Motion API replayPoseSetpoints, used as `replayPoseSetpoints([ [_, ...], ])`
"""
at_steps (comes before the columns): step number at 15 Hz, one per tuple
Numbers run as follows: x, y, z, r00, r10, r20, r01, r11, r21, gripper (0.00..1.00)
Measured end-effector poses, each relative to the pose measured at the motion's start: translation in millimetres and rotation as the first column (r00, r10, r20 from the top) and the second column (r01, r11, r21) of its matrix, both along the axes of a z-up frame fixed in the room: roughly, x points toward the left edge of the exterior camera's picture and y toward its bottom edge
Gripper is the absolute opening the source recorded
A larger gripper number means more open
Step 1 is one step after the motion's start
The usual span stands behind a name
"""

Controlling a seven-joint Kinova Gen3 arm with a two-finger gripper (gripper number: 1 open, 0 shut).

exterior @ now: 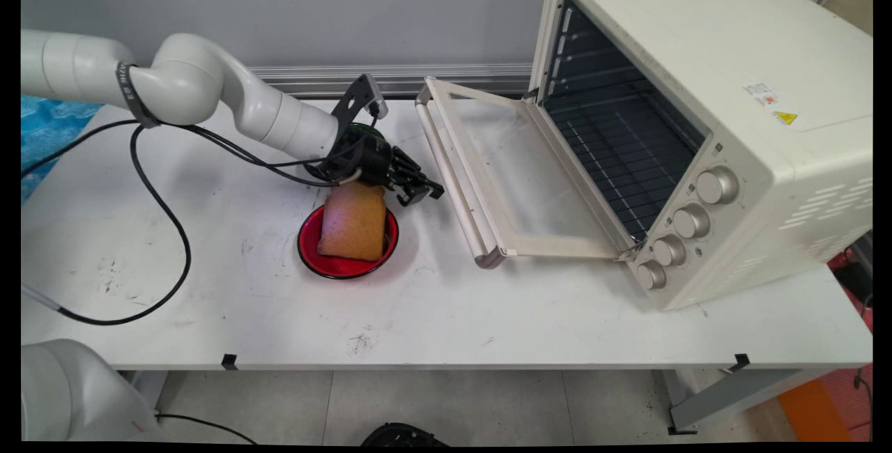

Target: Close the oven

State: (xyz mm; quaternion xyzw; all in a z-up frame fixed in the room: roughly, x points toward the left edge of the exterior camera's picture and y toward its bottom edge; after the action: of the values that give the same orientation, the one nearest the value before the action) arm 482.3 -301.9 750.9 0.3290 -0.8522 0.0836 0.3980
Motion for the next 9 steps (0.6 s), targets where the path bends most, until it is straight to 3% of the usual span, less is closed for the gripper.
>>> replayPoseSetpoints([
  [9, -5, -6, 15, 1.000, -0.013, -0.017, 0.013, 0.999, -0.033, 0.00],
])
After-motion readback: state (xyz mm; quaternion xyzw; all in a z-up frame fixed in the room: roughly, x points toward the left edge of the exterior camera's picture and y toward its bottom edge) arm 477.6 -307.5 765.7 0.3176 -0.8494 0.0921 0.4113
